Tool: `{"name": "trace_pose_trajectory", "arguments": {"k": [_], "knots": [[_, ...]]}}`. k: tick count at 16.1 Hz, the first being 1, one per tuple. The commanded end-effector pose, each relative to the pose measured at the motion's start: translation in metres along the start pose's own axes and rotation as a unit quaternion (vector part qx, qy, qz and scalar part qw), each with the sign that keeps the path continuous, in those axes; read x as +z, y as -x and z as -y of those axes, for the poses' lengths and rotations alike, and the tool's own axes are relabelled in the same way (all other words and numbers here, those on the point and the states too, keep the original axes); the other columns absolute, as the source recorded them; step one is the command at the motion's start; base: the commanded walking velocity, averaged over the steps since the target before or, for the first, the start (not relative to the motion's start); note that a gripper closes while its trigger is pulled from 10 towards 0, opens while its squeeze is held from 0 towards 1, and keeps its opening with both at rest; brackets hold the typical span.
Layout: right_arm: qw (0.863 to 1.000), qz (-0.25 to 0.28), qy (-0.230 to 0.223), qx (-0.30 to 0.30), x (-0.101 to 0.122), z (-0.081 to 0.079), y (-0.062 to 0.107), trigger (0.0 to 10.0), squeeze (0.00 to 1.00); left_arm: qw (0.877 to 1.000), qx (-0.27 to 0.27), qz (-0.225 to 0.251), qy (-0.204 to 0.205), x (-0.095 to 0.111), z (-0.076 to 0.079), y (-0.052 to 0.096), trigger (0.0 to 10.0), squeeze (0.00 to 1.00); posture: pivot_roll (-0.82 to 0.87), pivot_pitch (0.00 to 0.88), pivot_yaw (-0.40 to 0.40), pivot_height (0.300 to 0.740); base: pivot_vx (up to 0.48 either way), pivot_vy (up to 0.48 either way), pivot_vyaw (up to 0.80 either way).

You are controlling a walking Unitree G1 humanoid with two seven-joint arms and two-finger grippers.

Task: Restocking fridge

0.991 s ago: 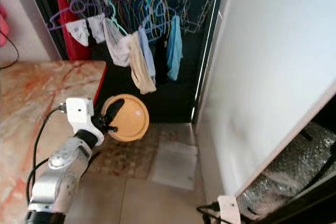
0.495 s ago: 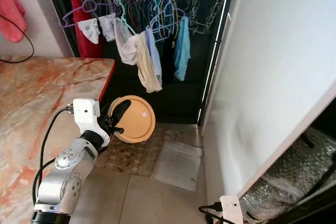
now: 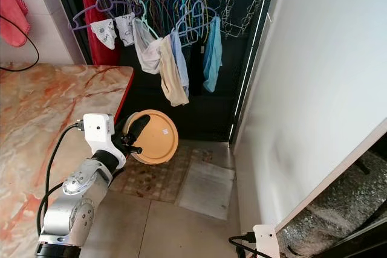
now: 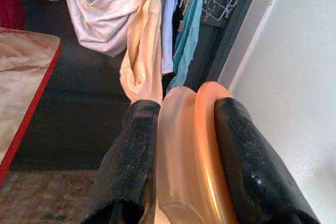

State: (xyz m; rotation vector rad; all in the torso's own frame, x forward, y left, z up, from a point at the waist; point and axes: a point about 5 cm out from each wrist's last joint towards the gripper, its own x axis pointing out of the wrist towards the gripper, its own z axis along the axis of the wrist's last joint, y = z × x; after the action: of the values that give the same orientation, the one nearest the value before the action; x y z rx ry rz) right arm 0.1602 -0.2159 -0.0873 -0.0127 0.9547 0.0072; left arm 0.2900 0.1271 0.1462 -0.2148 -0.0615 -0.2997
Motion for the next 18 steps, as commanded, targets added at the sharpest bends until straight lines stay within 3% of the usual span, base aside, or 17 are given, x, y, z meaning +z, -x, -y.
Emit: {"name": "trace_pose_trajectory", "arguments": {"k": [1,18], "knots": [[1.000,0.002,-0.005,-0.002,-0.0006,0.0002,0.0003,10.0,0.00,1.000,-0.002,0.004,-0.001,0.0010,0.0003,-0.0002,10.0,0.00,-0.06,0.018,-0.026,0.740,0.000,0.000,0.00],[1.000,0.001,-0.002,-0.003,-0.0005,0.0009,0.0003,10.0,0.00,1.000,-0.006,0.008,0.003,0.0017,0.0024,-0.0003,10.0,0.00,-0.06,0.019,-0.029,0.740,0.000,0.000,0.00]]}}
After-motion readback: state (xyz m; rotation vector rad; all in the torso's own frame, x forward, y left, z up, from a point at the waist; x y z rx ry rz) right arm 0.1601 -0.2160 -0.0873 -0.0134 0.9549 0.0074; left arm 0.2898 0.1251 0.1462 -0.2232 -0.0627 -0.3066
